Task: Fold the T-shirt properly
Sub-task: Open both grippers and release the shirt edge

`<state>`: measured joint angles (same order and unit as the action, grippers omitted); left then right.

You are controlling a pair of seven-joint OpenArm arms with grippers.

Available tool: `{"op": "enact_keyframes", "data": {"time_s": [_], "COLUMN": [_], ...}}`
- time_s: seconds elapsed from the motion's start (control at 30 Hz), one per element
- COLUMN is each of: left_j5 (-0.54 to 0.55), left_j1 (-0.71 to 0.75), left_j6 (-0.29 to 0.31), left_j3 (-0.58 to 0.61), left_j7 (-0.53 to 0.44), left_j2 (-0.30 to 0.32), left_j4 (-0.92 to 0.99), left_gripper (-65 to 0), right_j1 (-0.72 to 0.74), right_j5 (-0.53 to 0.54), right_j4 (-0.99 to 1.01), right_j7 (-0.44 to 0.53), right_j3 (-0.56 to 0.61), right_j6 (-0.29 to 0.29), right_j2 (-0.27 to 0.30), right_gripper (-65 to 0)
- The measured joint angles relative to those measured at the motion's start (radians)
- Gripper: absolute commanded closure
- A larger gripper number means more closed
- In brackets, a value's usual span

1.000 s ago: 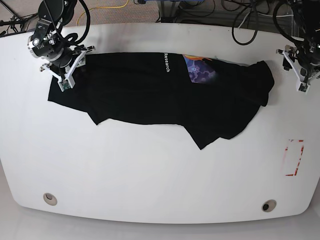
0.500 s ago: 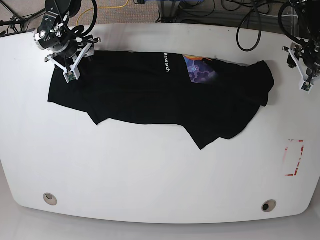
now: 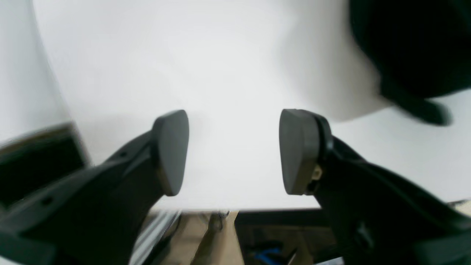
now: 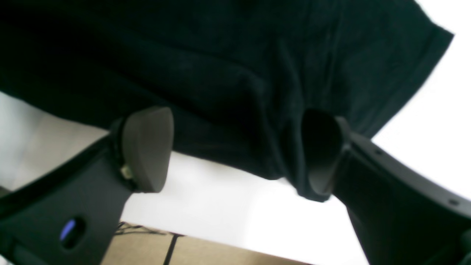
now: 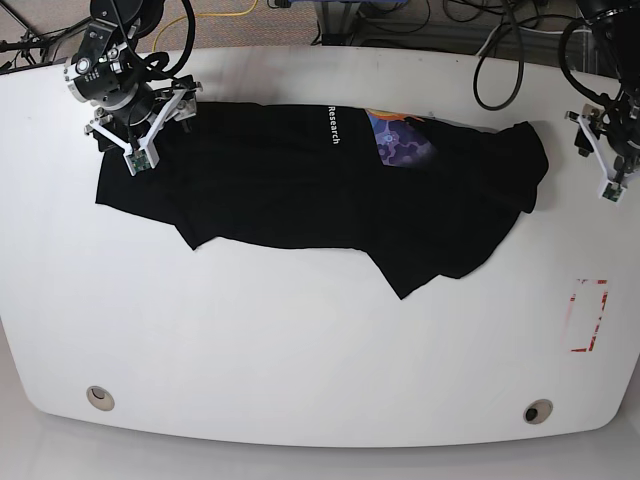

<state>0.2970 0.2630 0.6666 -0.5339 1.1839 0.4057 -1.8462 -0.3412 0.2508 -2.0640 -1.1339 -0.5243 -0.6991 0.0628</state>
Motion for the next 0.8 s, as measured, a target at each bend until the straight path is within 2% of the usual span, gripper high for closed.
{"op": "enact_keyframes", "data": {"time_s": [0.17,0.27,0.43,0.6,0.8], "left_j5": [0.017,-0.003,-0.004,0.003,-0.006], "left_j1": [-0.010,-0.045,-0.088,-0.104,-0.120], "left_j6": [0.000,-0.037,-0.042,-0.050,-0.044], "left_j3": [0.043,0.051,0.058,0.036,0.006], "left_j7": [-0.034,-0.033,-0.050,-0.022,-0.021], "left_j2": [-0.007,-0.024,-0.051,-0.080,-0.074], "left_j4": [-0.002,-0.005,-0.013,-0.009,-0.008], "left_gripper": [-34.6,-34.6,-34.7,-35.4,-35.6], "right_j1": [0.016,0.014,0.013,0.031,0.077], "right_j5": [0.017,0.041,0.072,0.089,0.119], "right_j4": [-0.003,-0.008,-0.012,0.002,0.029], "right_j7": [0.000,0.000,0.000,-0.001,0.002], "right_j3": [-0.002,0.010,0.026,0.055,0.068], "right_j6": [0.000,0.000,0.000,-0.001,0.000], "right_j2": [0.016,0.040,0.050,0.071,0.083], "right_gripper": [-52.3,-52.7,-53.0,-52.2,-52.0]}}
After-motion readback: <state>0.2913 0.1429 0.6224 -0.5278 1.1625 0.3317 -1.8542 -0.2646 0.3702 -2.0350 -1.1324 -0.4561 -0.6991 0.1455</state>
